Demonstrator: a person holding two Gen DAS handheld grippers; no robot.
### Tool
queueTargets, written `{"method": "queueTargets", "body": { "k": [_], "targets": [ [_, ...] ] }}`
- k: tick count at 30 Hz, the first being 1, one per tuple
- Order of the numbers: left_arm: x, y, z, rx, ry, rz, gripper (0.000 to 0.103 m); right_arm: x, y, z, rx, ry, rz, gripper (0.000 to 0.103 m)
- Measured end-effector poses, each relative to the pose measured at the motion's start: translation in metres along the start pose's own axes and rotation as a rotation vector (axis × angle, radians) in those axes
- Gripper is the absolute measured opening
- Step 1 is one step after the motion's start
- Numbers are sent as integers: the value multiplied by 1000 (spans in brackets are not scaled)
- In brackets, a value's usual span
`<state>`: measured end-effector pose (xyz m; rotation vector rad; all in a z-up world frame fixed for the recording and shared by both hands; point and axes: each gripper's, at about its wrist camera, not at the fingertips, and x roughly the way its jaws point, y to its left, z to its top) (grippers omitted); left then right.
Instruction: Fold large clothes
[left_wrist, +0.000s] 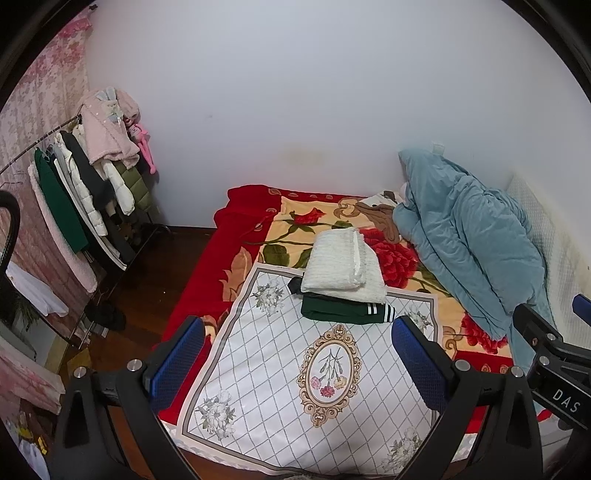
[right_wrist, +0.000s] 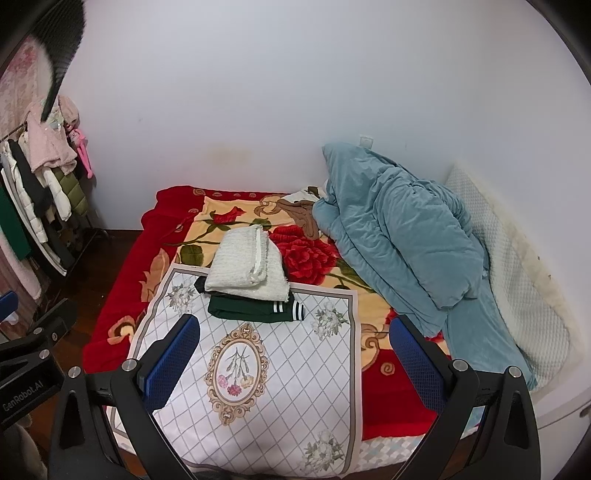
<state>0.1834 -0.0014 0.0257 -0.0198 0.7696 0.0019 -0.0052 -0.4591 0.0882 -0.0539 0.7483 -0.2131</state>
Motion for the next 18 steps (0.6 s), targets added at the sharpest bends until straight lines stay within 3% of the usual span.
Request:
{"method": "queueTargets", "body": {
  "k": [18],
  "targets": [
    [-7, 3, -1, -1, -11, -2, 103, -2, 3, 1, -3, -3, 3, 103]
  ]
}}
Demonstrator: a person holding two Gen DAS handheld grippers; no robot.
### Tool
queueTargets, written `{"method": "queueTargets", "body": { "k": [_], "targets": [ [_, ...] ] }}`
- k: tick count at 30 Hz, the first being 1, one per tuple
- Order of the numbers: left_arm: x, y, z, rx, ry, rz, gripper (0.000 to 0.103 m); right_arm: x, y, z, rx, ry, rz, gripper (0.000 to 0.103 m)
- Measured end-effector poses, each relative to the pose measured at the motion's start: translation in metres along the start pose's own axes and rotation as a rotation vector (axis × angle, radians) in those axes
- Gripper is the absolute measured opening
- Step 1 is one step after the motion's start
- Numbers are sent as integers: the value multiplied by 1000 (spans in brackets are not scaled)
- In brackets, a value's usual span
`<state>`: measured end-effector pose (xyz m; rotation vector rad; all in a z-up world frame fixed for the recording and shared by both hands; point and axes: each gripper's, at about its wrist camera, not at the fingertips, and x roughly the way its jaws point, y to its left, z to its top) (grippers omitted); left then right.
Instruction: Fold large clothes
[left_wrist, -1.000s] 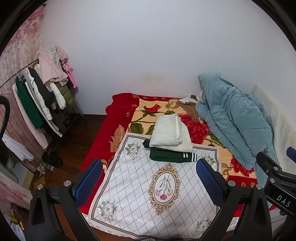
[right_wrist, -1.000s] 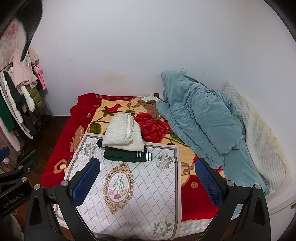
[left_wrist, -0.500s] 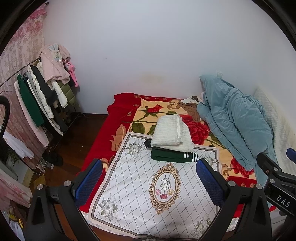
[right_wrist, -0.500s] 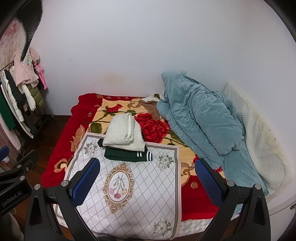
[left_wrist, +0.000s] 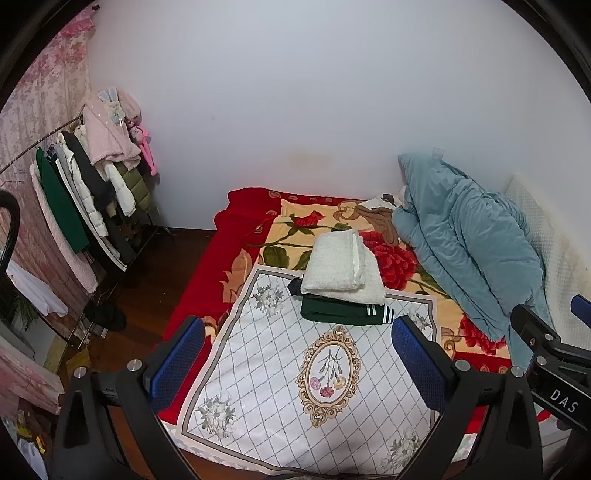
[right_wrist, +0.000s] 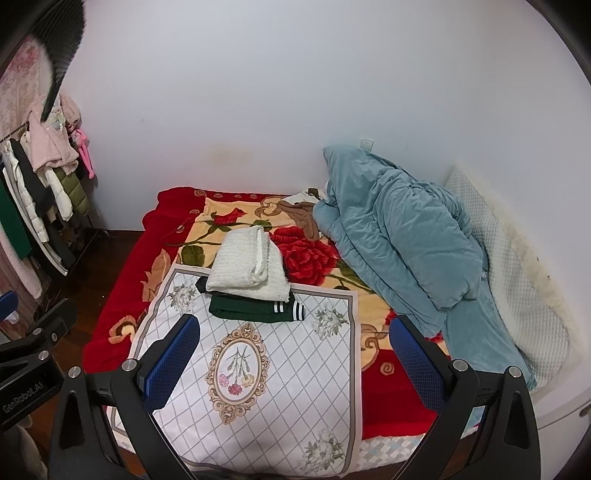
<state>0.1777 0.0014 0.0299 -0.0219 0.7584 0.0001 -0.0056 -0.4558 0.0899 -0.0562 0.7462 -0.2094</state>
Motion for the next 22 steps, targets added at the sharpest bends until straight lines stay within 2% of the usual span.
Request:
{"method": "queueTargets", "body": {
  "k": [22],
  "targets": [
    [-8, -3, 3, 2, -17, -16, 103, -15, -4, 1, 17, -11, -17, 103]
  ]
}}
